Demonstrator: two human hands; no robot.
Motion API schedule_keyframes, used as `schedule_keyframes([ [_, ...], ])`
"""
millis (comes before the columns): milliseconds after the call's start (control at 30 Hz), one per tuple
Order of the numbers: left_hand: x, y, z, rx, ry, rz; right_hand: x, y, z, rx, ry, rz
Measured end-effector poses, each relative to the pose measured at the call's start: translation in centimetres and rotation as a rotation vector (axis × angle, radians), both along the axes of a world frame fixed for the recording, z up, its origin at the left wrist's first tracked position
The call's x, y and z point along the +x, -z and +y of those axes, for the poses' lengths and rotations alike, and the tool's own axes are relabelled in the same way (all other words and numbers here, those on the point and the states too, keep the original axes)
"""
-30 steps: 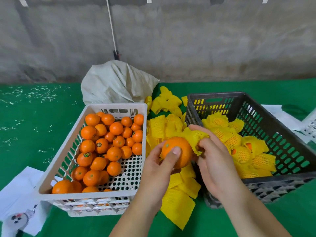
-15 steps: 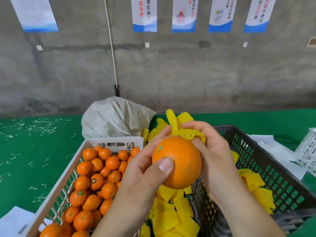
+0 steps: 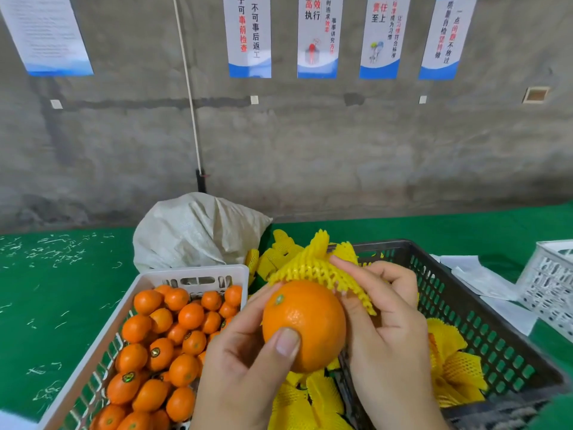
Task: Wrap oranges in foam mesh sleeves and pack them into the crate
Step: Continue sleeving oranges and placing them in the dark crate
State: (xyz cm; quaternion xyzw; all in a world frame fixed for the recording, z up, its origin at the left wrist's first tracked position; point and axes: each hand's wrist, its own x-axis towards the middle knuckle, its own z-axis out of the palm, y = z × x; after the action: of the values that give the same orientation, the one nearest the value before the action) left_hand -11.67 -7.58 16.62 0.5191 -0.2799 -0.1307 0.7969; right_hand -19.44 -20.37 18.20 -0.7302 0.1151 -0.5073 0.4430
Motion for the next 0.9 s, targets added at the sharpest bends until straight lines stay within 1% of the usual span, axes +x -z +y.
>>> schedule_keyframes([
  [67, 0.1, 0.3, -0.2, 0.004, -0.060, -0.038, 0.3, 0.3, 0.2, -0.056, -0.015, 0.003],
  [133, 0.4, 0.8, -0.7, -0.045, -0.139, 0.016, 0.6, 0.5, 0.9, -0.143, -0.037, 0.024],
  [167, 0.4, 0.9, -0.8, -0.077, -0.191, 0.041, 0.9, 0.5, 1.1, -0.199, 0.016, 0.025],
  [200, 0.5, 1.0, -0.6, -0.094, -0.208, 0.041, 1.2, 0.9, 1.4, -0.229, 0.072, -0.014],
  [233, 0.7, 1.0, -0.7, -0.094, -0.197, 0.035, 1.3, 1.1, 1.6, -0.263, 0.083, -0.072],
  [267, 0.8, 1.2, -0.6, -0.085, -0.170, 0.011, 1.0, 1.3, 1.6, -0.282, 0.063, -0.086],
  [333, 1.0, 1.3, -0.6, -0.091, -0.151, -0.007, 0.3, 1.5, 1.4, -0.273, 0.013, -0.072],
  [433, 1.0, 1.9, -0.9, -0.094, -0.194, 0.019, 0.1, 1.6, 1.4, -0.264, -0.006, -0.047],
  [567, 0.8, 2.2, -1.4, -0.176, -0.246, 0.164, 0.2, 2.1, 1.3, -0.302, -0.035, -0.034],
  [633, 1.1, 2.1, -1.9, -0.206, -0.232, 0.136, 0.3, 2.3, 1.5, -0.320, -0.048, -0.046],
  [700, 1.5, 2.4, -2.1, -0.183, -0.201, 0.056, 0.5, 2.2, 1.6, -0.320, -0.048, -0.074],
  [733, 1.5, 2.6, -2.1, -0.179, -0.151, 0.039, 0.6, 2.1, 1.5, -0.319, -0.034, -0.095],
  [800, 1.0, 3.0, -1.9, -0.160, 0.048, -0.019, 0.6, 1.6, 0.9, -0.305, -0.004, -0.120],
  [833, 0.8, 3.2, -1.8, -0.135, 0.101, -0.063, 0.5, 1.5, 0.5, -0.306, -0.003, -0.114],
  [900, 0.7, 3.4, -1.4, -0.089, 0.025, -0.100, 0.3, 1.3, -0.2, -0.329, -0.011, -0.081],
])
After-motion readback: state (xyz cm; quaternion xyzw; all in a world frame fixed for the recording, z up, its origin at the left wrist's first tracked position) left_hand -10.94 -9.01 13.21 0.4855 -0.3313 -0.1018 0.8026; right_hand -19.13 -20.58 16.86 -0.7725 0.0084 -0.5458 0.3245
